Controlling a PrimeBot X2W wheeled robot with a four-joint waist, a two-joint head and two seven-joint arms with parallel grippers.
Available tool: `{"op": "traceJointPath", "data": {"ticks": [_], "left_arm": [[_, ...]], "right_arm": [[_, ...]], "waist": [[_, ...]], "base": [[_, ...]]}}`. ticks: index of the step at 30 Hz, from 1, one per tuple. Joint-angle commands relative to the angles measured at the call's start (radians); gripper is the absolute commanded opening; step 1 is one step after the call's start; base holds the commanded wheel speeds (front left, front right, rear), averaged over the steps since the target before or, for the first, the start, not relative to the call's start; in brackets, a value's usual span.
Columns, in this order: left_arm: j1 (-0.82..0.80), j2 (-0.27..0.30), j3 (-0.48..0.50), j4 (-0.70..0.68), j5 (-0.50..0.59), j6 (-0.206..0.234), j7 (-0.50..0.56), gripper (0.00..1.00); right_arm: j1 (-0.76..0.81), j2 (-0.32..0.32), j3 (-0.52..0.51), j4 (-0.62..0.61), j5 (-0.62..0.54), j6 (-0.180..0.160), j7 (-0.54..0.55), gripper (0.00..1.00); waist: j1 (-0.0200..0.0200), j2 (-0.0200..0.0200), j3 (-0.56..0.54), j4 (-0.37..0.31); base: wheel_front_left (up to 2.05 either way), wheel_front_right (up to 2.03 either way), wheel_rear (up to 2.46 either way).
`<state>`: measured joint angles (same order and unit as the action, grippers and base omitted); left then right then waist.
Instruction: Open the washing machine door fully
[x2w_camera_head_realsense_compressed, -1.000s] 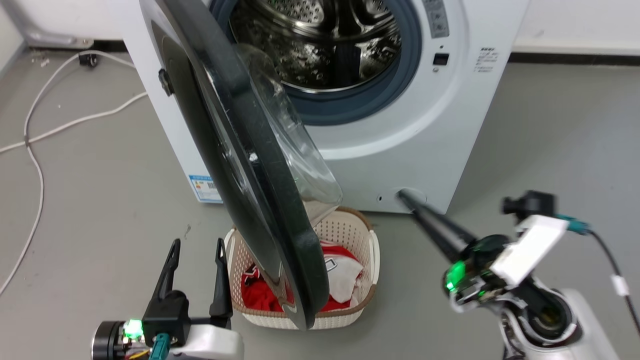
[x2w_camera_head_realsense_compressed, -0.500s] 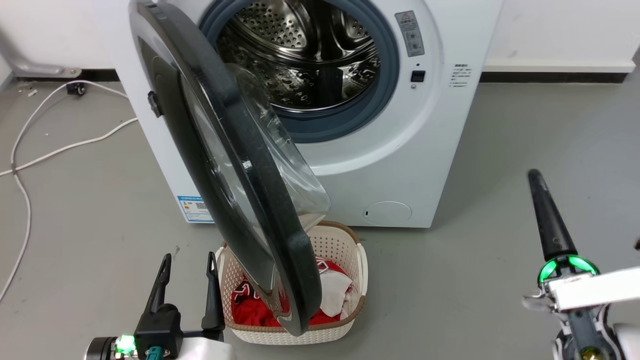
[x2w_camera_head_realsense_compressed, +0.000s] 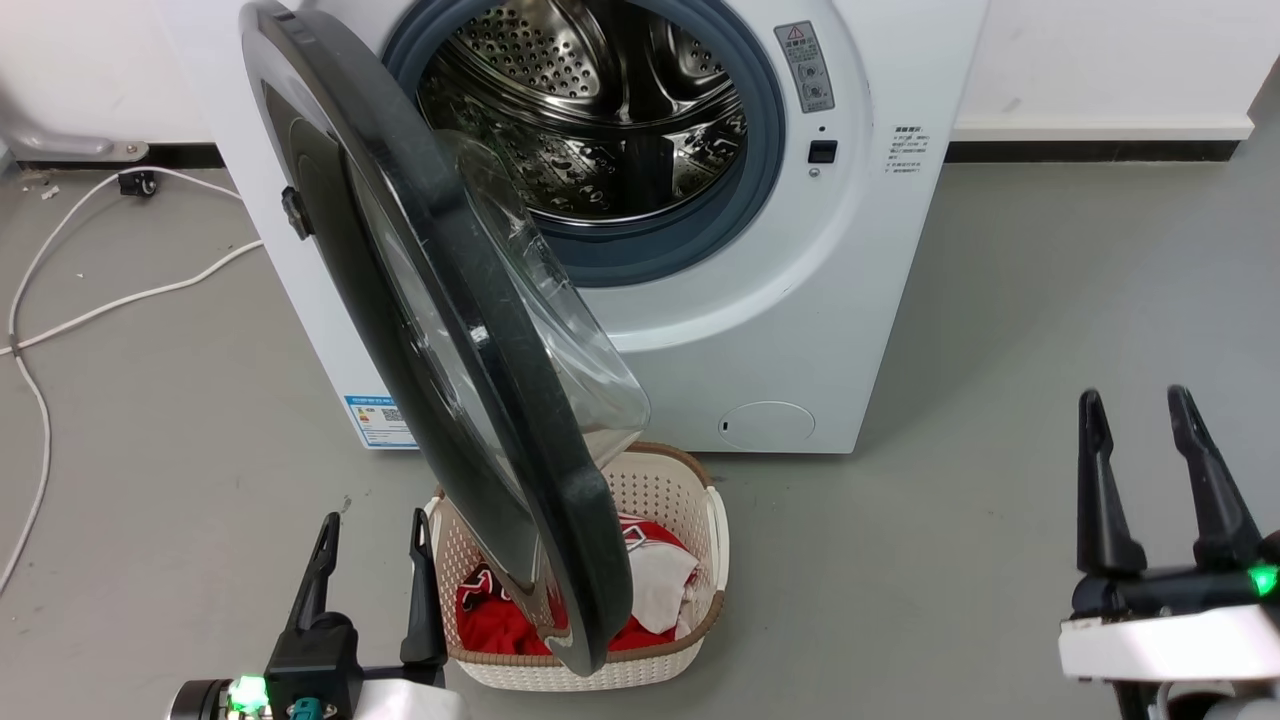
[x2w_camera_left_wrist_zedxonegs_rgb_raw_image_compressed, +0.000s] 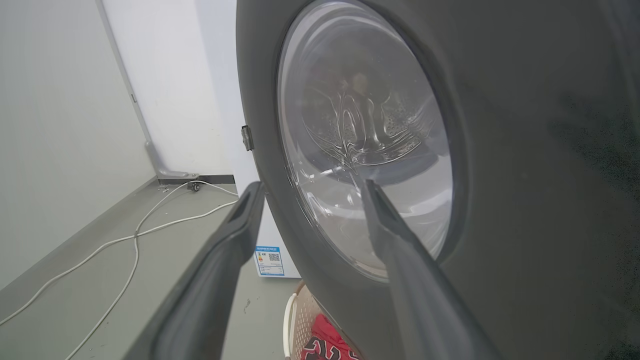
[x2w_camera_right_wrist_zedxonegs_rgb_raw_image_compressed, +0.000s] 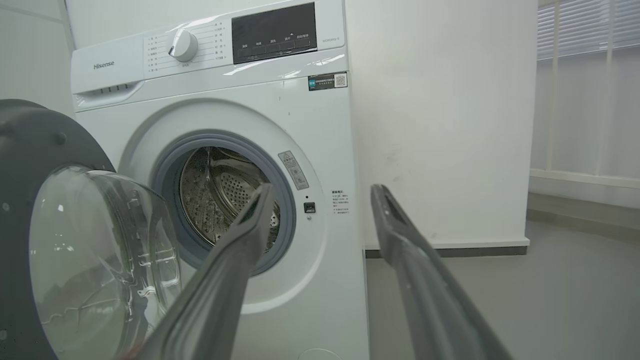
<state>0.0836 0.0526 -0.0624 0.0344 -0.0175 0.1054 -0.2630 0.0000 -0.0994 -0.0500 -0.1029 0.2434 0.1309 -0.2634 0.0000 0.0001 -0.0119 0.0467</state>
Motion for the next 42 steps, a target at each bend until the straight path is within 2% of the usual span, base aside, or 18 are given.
{"op": "traceJointPath", "data": {"ticks": [1, 4, 9, 16, 23, 24, 25, 34, 42], "left_arm": [[-0.001, 0.001, 0.001, -0.001, 0.000, -0.005, -0.003, 1.00], [0.000, 0.001, 0.003, 0.001, -0.001, -0.006, -0.003, 1.00], [0.002, 0.000, 0.004, 0.002, -0.001, -0.004, -0.003, 1.00], [0.007, -0.001, 0.006, -0.001, 0.000, -0.001, -0.003, 1.00], [0.009, -0.001, 0.017, -0.004, -0.007, 0.002, -0.003, 1.00], [0.003, -0.001, 0.024, -0.017, -0.014, 0.005, -0.003, 0.47], [-0.001, 0.000, 0.030, -0.024, -0.017, 0.007, -0.003, 0.00], [-0.088, -0.001, 0.072, -0.216, 0.002, 0.021, -0.003, 0.00], [-0.183, 0.001, -0.041, -0.435, 0.043, -0.013, -0.003, 0.00]], "right_arm": [[0.032, 0.022, -0.012, -0.009, -0.064, 0.000, -0.001, 1.00], [0.068, 0.039, -0.012, -0.002, -0.129, 0.000, -0.002, 1.00], [0.116, 0.049, -0.005, 0.029, -0.158, 0.000, -0.002, 1.00], [0.147, 0.051, 0.003, 0.060, -0.102, 0.000, -0.002, 1.00], [0.144, 0.051, 0.021, 0.069, -0.102, 0.000, -0.002, 1.00], [0.142, 0.051, 0.021, 0.069, -0.101, 0.000, -0.002, 1.00], [0.141, 0.051, 0.023, 0.071, -0.100, 0.000, -0.002, 1.00], [0.132, 0.050, 0.027, 0.072, -0.100, 0.000, -0.002, 1.00], [0.125, 0.050, 0.032, 0.069, -0.104, 0.000, -0.002, 1.00]], "waist": [[0.0000, -0.0001, 0.001, 0.002], [0.0000, -0.0001, 0.000, 0.004], [0.0000, -0.0001, -0.002, 0.009], [0.0000, -0.0001, -0.002, 0.010], [0.0000, -0.0001, -0.001, 0.006], [0.0000, -0.0001, -0.001, 0.006], [0.0000, -0.0001, 0.000, 0.006], [0.0000, -0.0001, 0.000, 0.011], [0.0000, -0.0001, -0.005, 0.000]], "base": [[0.00, 0.00, 0.00], [0.00, 0.00, 0.00], [0.00, 0.00, 0.00], [0.00, 0.00, 0.00], [0.00, 0.00, 0.00], [0.00, 0.00, 0.00], [0.00, 0.00, 0.00], [0.00, 0.00, 0.00], [0.00, 0.00, 0.00]]}}
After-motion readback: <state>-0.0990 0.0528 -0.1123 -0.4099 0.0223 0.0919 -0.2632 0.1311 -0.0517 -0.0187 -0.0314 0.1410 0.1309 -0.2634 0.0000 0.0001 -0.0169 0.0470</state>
